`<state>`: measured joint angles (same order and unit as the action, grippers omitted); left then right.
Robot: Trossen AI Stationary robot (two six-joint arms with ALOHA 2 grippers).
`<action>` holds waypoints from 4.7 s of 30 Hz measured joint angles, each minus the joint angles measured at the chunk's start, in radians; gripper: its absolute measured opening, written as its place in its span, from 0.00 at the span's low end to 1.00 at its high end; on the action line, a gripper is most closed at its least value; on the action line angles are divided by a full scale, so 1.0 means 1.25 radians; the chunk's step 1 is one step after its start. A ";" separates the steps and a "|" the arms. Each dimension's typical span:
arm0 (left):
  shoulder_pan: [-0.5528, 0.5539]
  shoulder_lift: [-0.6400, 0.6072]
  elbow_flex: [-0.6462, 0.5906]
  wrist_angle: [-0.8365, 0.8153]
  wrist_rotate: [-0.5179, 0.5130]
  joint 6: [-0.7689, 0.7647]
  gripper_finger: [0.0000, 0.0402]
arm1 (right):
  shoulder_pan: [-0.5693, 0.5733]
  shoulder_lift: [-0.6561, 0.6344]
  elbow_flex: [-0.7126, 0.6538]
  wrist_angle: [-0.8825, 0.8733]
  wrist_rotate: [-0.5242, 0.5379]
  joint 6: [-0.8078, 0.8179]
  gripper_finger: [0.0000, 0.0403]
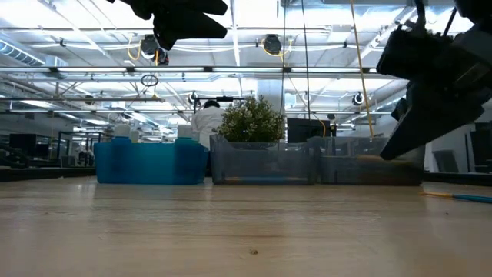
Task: Pick & Place Paint Supplies
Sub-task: Put the paint brush into the left black bin
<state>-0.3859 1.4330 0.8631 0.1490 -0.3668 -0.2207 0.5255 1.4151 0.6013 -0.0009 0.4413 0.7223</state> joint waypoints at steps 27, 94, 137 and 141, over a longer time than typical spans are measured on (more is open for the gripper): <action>0.007 0.000 0.000 -0.002 0.000 -0.015 0.52 | 0.004 0.054 0.326 -0.555 -0.120 0.199 0.29; 0.008 0.000 0.000 -0.014 0.000 -0.021 0.52 | -0.103 0.090 0.185 -0.038 -0.143 -0.200 0.00; 0.009 0.000 0.000 -0.015 -0.001 -0.015 0.52 | -0.605 0.070 0.271 0.135 -0.273 -0.699 0.00; 0.009 0.000 0.000 -0.015 -0.001 -0.015 0.52 | -0.605 0.082 0.271 0.135 -0.273 -0.686 0.00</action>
<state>-0.3748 1.4334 0.8631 0.1303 -0.3676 -0.2390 -0.2302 1.5179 0.9401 0.1674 0.0998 -0.1356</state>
